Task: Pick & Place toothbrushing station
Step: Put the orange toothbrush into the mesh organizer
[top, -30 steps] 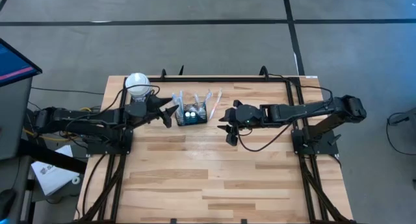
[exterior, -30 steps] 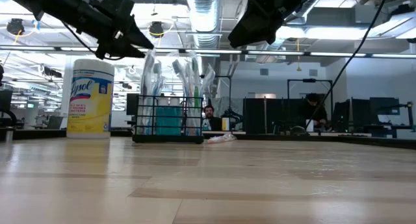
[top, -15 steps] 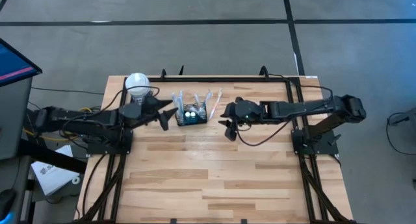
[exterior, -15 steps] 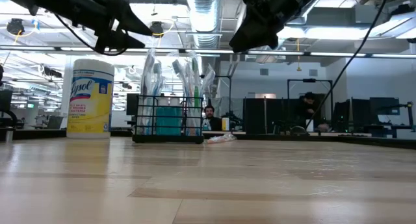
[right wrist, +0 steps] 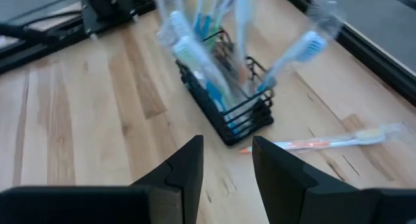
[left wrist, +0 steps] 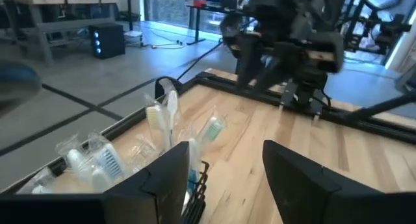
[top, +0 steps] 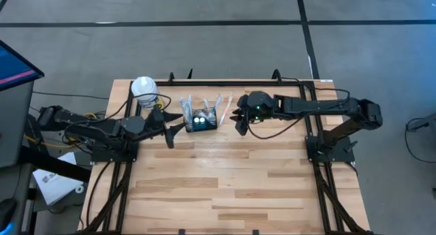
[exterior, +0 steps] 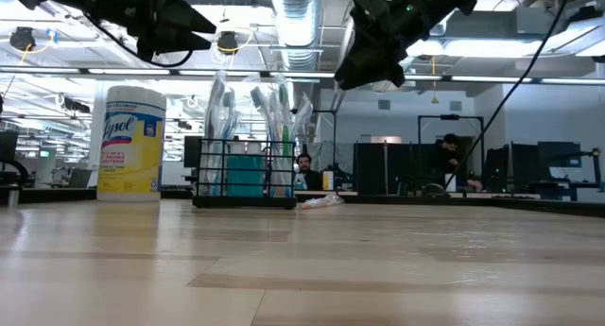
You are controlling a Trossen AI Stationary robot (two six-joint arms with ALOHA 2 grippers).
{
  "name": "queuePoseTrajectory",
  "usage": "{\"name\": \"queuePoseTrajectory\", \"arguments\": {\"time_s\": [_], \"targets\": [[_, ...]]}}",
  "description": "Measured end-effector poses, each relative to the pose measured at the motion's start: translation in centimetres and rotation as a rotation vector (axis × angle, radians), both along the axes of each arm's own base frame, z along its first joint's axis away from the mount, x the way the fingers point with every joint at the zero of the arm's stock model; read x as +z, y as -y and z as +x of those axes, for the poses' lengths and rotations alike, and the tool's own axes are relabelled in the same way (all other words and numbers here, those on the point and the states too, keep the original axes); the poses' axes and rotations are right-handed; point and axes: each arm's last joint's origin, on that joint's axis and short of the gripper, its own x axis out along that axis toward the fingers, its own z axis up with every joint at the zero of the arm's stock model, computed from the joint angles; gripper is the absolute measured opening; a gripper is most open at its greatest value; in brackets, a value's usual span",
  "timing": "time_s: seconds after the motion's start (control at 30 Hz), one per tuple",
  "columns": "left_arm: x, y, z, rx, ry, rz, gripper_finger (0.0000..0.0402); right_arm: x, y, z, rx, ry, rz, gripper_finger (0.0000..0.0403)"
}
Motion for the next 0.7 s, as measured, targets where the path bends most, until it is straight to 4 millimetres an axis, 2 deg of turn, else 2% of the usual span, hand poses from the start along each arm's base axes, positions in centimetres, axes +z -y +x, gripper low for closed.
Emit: {"name": "queuePoseTrajectory", "arguments": {"time_s": [0.43, 0.63, 0.7], "targets": [[0.0, 0.2, 0.0, -0.013, -0.011, 0.025, 0.0175, 0.0, 4.7, -1.2, -0.099, 0.032, 0.126, 0.0122], [0.0, 0.2, 0.0, -0.013, -0.011, 0.025, 0.0175, -2.0, 6.8, -0.4, -0.133, 0.009, 0.204, 0.0123], [0.0, 0.2, 0.0, -0.014, -0.010, 0.025, 0.0175, -3.5, 7.2, 0.1, -0.131, -0.024, 0.252, 0.0123]]}}
